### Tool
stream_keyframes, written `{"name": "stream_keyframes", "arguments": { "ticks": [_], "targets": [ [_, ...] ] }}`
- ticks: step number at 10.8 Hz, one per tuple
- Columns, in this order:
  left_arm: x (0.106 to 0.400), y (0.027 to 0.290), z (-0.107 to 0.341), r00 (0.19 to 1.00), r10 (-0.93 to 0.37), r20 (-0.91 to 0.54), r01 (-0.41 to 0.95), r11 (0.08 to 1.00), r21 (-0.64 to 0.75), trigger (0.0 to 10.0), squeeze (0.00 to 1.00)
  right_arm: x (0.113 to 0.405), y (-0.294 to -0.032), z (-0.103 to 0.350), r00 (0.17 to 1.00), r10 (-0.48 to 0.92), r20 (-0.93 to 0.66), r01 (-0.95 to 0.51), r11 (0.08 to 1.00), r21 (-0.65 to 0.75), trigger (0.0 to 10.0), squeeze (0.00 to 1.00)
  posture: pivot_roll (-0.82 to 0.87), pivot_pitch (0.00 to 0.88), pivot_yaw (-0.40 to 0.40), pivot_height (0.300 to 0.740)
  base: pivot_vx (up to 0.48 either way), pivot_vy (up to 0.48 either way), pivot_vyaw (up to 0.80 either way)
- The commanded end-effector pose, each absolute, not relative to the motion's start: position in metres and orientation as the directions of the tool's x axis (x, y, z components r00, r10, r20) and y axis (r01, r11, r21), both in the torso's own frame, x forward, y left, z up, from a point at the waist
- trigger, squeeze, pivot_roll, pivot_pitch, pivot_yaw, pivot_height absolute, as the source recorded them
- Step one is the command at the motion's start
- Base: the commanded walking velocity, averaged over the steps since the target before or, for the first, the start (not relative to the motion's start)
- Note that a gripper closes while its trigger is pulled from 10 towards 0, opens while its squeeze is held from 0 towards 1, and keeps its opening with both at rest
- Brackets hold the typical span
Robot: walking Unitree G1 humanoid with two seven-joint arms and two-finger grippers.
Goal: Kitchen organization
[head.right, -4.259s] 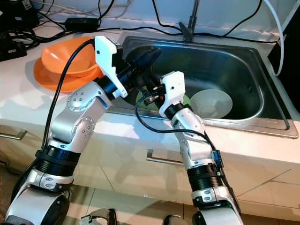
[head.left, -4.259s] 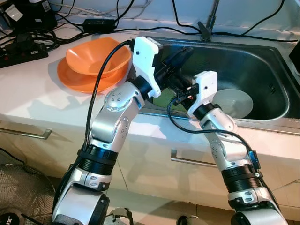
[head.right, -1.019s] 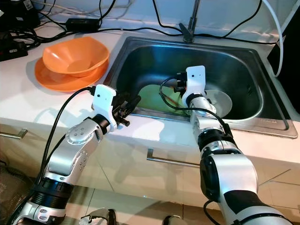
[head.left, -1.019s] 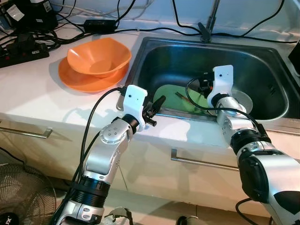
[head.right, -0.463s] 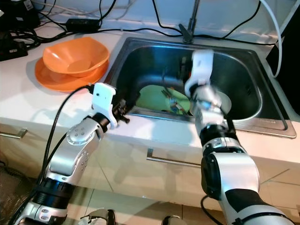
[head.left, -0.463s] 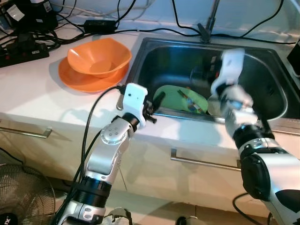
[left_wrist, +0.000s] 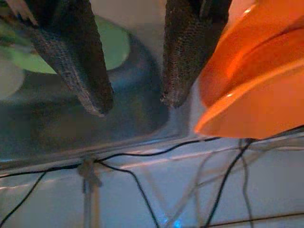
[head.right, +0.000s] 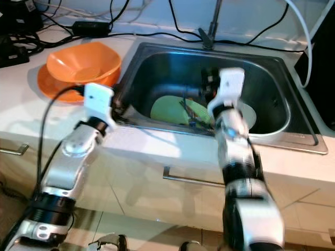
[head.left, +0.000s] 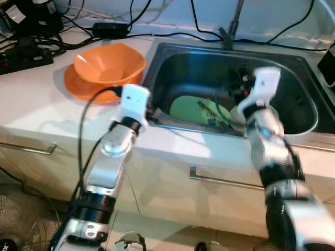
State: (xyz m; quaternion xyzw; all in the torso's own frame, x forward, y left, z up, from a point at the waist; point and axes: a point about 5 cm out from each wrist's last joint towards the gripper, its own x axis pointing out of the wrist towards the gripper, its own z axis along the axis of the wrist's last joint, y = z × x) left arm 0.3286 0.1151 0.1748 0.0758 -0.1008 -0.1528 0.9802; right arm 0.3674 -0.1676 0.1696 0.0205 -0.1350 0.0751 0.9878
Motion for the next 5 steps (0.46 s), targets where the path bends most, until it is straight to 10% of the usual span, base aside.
{"name": "stream_keyframes", "arguments": {
  "ticks": [1, 5],
  "targets": [
    [0.329, 0.120, 0.173, 0.939, -0.293, 0.177, 0.259, 0.947, 0.192, 10.0, 0.00, 0.364, -0.165, 0.175, 0.946, 0.153, 0.286, -0.167, 0.986, 0.026, 10.0, 0.00, 0.10, 0.064, -0.020, 0.740, 0.000, 0.000, 0.00],
    [0.330, 0.119, 0.171, 0.937, -0.294, 0.186, 0.236, 0.930, 0.280, 10.0, 0.00, 0.348, -0.156, 0.166, 0.958, 0.136, 0.253, -0.161, 0.984, 0.082, 10.0, 0.00, 0.09, 0.065, -0.016, 0.740, 0.000, 0.000, 0.00]
  ]
}}
